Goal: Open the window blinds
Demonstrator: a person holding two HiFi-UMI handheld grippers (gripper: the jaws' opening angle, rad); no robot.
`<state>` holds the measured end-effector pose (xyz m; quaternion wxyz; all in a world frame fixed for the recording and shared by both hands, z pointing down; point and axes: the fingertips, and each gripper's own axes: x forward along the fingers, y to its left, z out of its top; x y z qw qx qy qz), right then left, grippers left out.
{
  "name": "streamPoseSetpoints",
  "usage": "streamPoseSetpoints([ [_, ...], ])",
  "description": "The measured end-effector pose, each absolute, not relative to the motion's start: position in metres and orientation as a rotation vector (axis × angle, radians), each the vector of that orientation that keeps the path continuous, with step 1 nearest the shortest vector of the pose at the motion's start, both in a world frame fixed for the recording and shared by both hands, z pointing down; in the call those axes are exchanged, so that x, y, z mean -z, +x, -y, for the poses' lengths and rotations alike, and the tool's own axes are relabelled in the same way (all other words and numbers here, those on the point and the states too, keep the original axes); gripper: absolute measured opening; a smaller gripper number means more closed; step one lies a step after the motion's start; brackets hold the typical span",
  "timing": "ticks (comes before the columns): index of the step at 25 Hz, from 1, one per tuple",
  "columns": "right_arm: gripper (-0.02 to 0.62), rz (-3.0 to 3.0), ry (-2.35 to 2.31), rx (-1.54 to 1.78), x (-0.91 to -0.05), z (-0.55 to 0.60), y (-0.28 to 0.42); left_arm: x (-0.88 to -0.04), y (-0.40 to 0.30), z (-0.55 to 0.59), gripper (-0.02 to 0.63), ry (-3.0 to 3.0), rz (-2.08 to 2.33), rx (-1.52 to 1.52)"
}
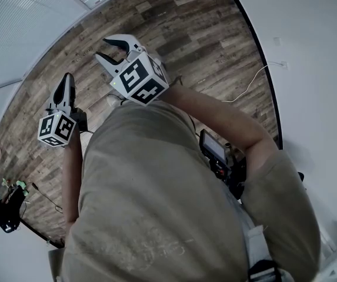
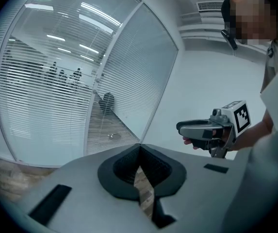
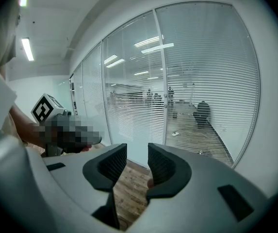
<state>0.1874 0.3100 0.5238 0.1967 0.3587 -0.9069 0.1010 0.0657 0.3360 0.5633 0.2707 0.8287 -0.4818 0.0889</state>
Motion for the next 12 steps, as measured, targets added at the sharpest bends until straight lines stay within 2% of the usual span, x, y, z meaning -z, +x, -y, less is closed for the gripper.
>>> streamPoseSetpoints([
  [6,0.141,2.539,0.989,-0.283,-0.525,-0.310,0.186,-0.564,0.065,-0.336,0.012,2.232,1.294,-0.241],
  [12,0.093,2.501,0.935,-0.216,-0.535,-0.318,0.187,-0.570,0.069,-0.340,0.012,2.228,1.281,-0.249],
])
